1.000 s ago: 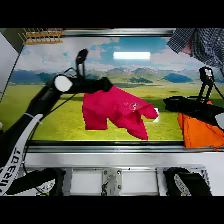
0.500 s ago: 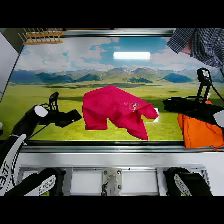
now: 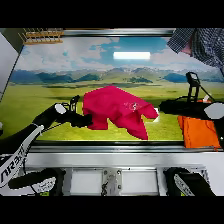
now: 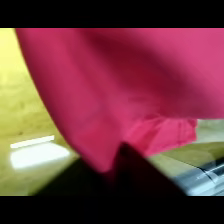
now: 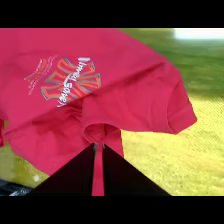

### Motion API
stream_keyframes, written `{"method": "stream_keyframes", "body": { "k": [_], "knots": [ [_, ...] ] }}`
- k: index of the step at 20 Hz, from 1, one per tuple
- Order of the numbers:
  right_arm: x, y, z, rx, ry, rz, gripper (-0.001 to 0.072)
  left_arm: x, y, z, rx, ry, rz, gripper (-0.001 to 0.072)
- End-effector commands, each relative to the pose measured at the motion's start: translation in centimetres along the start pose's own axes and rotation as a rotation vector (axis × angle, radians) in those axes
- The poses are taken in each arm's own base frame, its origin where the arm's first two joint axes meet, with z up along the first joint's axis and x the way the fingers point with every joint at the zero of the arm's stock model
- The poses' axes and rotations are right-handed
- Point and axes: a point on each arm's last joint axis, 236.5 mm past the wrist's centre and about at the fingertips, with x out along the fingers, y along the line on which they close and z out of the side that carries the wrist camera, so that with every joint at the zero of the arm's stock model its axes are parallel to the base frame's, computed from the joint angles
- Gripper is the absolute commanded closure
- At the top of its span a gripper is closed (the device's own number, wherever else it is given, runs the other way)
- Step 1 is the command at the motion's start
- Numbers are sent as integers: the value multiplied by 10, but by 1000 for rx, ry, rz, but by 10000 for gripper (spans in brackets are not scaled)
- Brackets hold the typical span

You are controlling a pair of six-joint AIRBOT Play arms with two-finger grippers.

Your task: Fold the clothes and pants, and hang the long-sleeved shirts on hangers.

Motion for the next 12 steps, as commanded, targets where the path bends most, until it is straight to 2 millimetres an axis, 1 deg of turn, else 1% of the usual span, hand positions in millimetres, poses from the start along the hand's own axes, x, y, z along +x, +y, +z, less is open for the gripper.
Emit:
{"method": "stream_keyframes", "body": {
  "k": [1,2,4,5,6,8,9,10,11,12],
  "knots": [
    [33,-17,-41,50,186,-10,276,-3,-5,6,29,23,-3,701],
    [45,-23,-55,76,236,-14,105,-9,-4,11,20,17,-8,700],
    [72,-31,-82,121,322,-11,109,-19,-1,22,4,2,-17,700],
    [87,-27,-92,137,347,13,108,-24,1,27,-4,-8,-21,701],
    [100,-18,-97,136,358,49,108,-27,2,31,-9,-16,-23,700],
    [123,6,-100,132,355,125,108,-31,3,36,-14,-28,-26,701],
    [132,20,-99,136,341,162,108,-32,2,37,-13,-30,-28,701],
    [140,29,-97,136,323,183,109,-32,2,37,-14,-30,-28,701],
    [147,34,-95,135,304,185,108,-32,2,37,-14,-29,-27,701],
    [152,34,-93,126,285,173,108,-32,2,37,-14,-30,-28,701]
  ]
}}
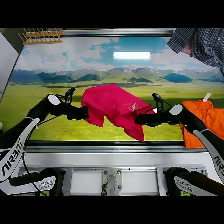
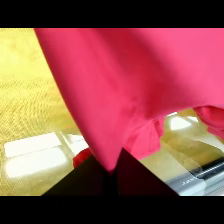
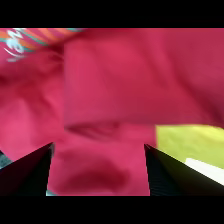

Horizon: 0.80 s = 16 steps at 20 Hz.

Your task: Fold the clothes and pants, and hang the long-sleeved shirts on hangers.

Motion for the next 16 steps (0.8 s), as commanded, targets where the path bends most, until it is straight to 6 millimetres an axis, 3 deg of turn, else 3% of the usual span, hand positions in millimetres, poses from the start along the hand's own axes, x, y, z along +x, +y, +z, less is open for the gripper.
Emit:
{"method": "stream_keyframes", "body": {
  "k": [1,2,3,5,6,7,9,11,13,14,16],
  "knots": [
    [24,11,14,0,-71,22,109,-2,0,2,-3,-3,-3,701],
    [24,9,19,0,-92,12,110,-2,0,2,-3,-3,-3,701],
    [24,7,23,0,-106,5,164,-3,1,2,-2,-1,-2,700],
    [23,5,25,-16,-114,-8,649,-4,4,0,11,8,16,700],
    [20,4,26,-44,-111,-20,696,-8,8,1,28,0,34,701],
    [13,7,29,-89,-105,-29,696,-21,12,7,49,-29,59,701],
    [-24,21,48,-195,-124,-35,696,-75,12,32,104,-134,105,701],
    [-91,47,83,-299,-235,-39,696,-157,-10,62,153,-311,105,701],
    [-180,88,120,-390,-446,-35,696,-251,-45,78,226,-530,104,701],
    [-226,110,131,-435,-562,-36,696,-298,-67,77,275,-647,108,701],
    [-319,158,135,-524,-792,-34,697,-379,-111,58,375,-856,111,700]
  ]
}}
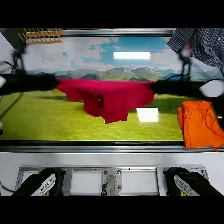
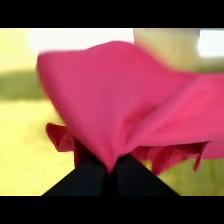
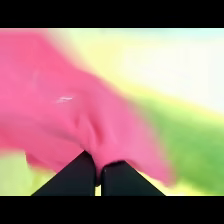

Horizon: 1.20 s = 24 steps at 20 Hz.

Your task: Fold the clothes and pants, and hang the long-sleeved shirts on hangers.

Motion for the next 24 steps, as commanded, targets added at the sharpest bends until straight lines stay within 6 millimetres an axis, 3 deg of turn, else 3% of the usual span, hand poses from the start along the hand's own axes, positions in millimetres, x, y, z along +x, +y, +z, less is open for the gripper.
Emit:
{"method": "stream_keyframes", "body": {
  "k": [1,4,5,7,11,14,17,20,22,24],
  "knots": [
    [-130,52,103,-169,-357,-41,696,-141,-53,65,152,-360,26,700],
    [-223,101,139,-259,-635,-46,696,-234,-99,70,247,-586,19,701],
    [-252,115,142,-278,-717,-47,697,-259,-111,66,273,-641,17,701],
    [-291,136,139,-312,-811,-45,697,-297,-130,56,305,-731,11,701],
    [-337,162,123,-360,-904,-37,697,-360,-157,39,302,-922,-23,701],
    [-356,171,120,-352,-957,-27,697,-384,-166,34,284,-1001,-49,701],
    [-357,169,125,-331,-971,-23,697,-371,-163,41,256,-962,-67,701],
    [-328,153,136,-263,-912,-9,697,-317,-154,62,198,-816,-130,701],
    [-287,131,144,-200,-817,-5,697,-262,-138,80,138,-673,-159,701],
    [-225,98,149,-141,-674,-16,697,-193,-107,96,65,-520,-147,701]
  ]
}}
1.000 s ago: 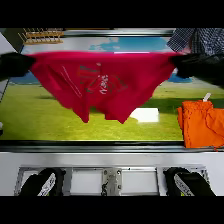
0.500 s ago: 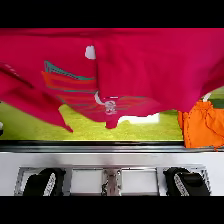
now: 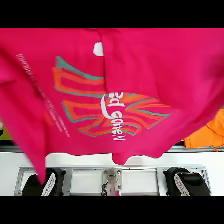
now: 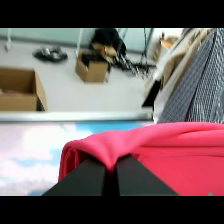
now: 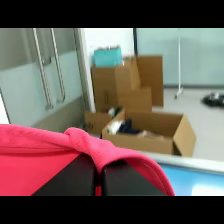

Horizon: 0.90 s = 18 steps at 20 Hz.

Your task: Fold the clothes and pants, and hang the long-sleeved shirts on hangers.

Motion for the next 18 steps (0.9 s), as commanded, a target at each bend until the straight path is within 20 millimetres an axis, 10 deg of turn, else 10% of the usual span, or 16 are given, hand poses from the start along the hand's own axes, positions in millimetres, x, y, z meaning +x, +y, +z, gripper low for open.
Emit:
{"method": "stream_keyframes", "body": {
  "k": [1,4,5,6,7,9,13,18],
  "knots": [
    [65,-41,-76,105,218,-25,697,94,55,-62,-145,250,11,700],
    [131,-101,-169,181,398,-102,695,187,117,-140,-304,433,26,700],
    [151,-125,-197,201,416,-143,651,217,136,-167,-371,465,24,594],
    [167,-147,-217,220,418,-181,409,243,153,-193,-434,497,29,184],
    [179,-165,-238,234,427,-213,151,261,166,-215,-469,541,32,70],
    [184,-187,-262,255,455,-252,113,274,190,-249,-494,645,49,88],
    [155,-199,-269,268,557,-264,136,232,246,-293,-345,865,226,88],
    [85,-172,-312,244,798,-247,137,121,282,-363,-134,1116,455,88]
  ]
}}
